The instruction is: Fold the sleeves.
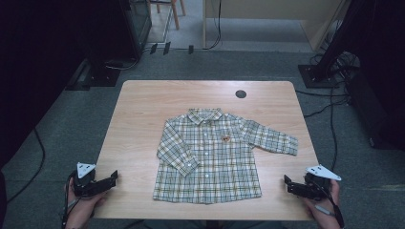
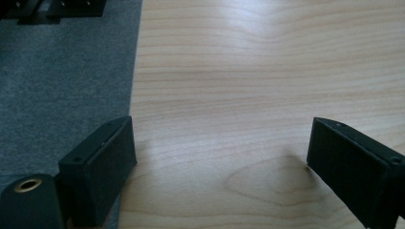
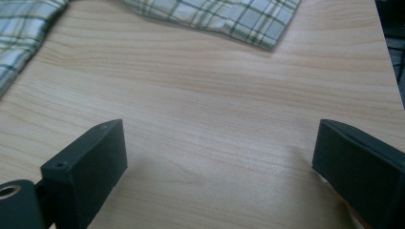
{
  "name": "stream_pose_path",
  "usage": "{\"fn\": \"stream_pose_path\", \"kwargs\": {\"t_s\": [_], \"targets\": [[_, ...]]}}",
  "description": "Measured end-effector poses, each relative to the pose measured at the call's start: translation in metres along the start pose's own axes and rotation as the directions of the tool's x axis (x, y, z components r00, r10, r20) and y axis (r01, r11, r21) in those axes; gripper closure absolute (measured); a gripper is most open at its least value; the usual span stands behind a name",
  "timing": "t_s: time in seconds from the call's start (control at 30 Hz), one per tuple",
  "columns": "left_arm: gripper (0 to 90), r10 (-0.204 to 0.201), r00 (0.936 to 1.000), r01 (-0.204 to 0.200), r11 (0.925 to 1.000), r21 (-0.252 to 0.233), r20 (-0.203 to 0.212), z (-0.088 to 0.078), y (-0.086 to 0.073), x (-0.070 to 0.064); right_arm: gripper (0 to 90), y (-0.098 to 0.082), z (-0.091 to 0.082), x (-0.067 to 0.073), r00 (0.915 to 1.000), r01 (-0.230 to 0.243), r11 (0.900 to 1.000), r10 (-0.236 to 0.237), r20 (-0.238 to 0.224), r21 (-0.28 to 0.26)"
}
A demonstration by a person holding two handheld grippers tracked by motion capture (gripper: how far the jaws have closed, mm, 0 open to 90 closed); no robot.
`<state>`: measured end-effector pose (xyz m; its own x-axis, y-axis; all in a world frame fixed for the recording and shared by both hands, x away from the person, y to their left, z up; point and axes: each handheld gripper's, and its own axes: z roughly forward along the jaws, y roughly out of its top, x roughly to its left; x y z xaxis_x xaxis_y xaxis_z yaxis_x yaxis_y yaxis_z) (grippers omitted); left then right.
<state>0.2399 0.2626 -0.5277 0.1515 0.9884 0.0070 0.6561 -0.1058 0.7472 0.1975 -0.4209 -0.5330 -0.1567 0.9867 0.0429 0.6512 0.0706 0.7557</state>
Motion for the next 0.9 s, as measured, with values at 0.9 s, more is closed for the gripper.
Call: {"fn": "stream_pose_path", "kwargs": {"t_s": [0.9], "targets": [[9.7, -0.002, 1.0000, 0.002, 1.0000, -0.002, 0.006, 0.001, 0.001, -0.001, 18.6, 0.073, 0.041, -0.010, 0.9957, -0.088, 0.994, 0.090, 0.024, -0.060]]}}
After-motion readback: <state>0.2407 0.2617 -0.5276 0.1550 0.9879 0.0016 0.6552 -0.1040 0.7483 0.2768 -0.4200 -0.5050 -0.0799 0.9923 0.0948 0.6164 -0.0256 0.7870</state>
